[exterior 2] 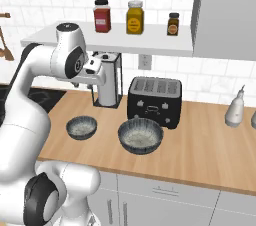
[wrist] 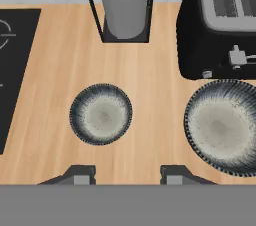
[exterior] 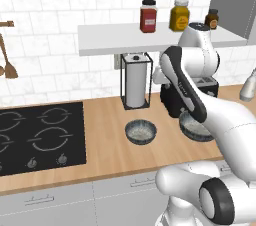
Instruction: Pick up the bowls on the counter and stack them on top of one another in the open cabinet. Place the smaller bowl on top of the larger bowl.
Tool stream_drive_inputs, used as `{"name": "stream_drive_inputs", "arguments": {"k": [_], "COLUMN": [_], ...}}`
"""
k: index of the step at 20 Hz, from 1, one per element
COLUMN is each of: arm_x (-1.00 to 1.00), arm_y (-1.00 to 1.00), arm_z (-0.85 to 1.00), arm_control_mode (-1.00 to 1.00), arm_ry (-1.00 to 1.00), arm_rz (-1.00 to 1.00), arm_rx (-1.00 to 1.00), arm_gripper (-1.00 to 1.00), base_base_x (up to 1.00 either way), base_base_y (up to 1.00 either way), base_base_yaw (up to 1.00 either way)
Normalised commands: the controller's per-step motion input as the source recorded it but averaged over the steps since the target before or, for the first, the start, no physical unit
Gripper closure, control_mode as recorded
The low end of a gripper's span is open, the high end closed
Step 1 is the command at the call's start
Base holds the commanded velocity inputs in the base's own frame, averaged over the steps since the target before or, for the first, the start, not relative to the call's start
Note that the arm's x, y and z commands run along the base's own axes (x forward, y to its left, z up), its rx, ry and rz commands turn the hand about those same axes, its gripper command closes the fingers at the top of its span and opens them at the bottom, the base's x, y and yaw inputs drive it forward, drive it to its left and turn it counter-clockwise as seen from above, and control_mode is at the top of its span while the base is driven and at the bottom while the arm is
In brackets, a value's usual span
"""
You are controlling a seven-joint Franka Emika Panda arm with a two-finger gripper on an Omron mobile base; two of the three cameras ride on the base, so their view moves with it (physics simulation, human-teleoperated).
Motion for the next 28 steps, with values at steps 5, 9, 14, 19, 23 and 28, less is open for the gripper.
{"name": "stream_drive_inputs", "arguments": {"k": [5, 9, 14, 19, 23, 28], "arm_x": [-0.18, -0.14, 0.0, 0.07, 0.79, 0.72], "arm_y": [0.04, 0.36, 0.34, 0.11, -0.04, -0.11], "arm_z": [-0.31, -0.94, -0.94, -0.41, -0.44, -0.1], "arm_control_mode": [-1.0, -1.0, -1.0, -1.0, -1.0, -1.0], "arm_ry": [-0.06, -0.01, 0.03, -0.02, 0.02, 0.15], "arm_rz": [0.0, 0.0, 0.0, 0.0, -0.11, -0.11], "arm_rx": [-0.01, -0.16, -0.14, 0.07, 0.12, 0.04], "arm_gripper": [-1.0, -1.0, -1.0, -1.0, -1.0, -1.0], "base_base_x": [0.0, 0.0, 0.0, 0.0, 0.0, 0.0], "base_base_y": [0.0, 0.0, 0.0, 0.0, 0.0, 0.0], "base_base_yaw": [0.0, 0.0, 0.0, 0.0, 0.0, 0.0]}}
